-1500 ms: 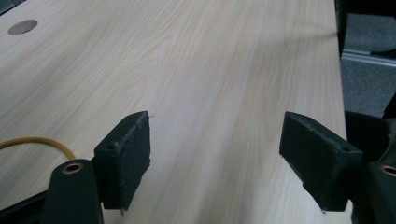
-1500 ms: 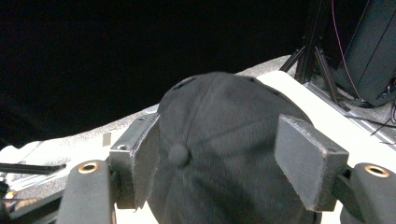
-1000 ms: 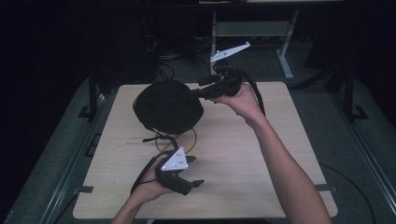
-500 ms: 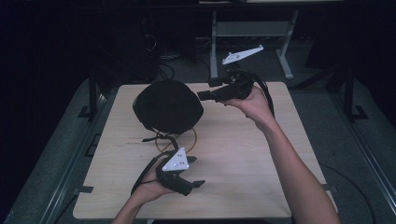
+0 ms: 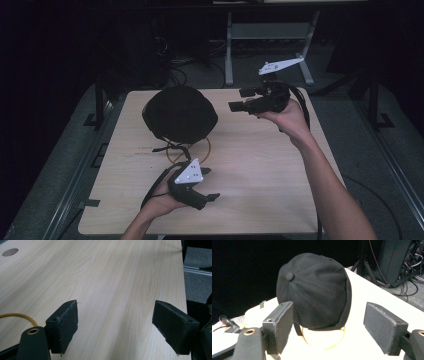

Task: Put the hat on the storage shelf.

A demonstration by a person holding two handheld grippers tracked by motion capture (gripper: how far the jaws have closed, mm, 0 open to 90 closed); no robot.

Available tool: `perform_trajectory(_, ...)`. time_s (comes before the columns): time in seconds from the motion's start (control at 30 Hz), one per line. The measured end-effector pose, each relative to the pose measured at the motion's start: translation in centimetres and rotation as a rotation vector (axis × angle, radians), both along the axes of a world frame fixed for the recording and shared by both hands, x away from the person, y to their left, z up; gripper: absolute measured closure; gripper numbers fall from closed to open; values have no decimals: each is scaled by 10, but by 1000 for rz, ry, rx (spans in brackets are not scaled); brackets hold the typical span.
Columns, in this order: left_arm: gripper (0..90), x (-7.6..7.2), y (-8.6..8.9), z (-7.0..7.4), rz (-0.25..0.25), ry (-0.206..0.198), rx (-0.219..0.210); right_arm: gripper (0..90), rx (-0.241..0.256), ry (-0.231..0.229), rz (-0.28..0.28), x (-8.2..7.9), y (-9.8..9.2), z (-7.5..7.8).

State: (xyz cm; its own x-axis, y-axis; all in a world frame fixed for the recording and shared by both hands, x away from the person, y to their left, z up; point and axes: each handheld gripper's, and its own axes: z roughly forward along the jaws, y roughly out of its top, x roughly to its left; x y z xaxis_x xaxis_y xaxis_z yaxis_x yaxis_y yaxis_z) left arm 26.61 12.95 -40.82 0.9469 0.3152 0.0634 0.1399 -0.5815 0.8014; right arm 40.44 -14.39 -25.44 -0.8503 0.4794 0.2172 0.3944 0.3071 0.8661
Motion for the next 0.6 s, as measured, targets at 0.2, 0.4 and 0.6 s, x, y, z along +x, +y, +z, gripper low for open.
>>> perform_trajectory(0.2,205,0,-1,-2,0,0,6,227,0,2,-19,-4,-16,-7)
perform_trajectory(0.4,205,1,-1,-3,4,2,7,221,11,3,-26,-13,-30,-13)
perform_trajectory(0.6,201,0,-2,-3,8,1,7,219,8,1,-35,-19,-40,-18)
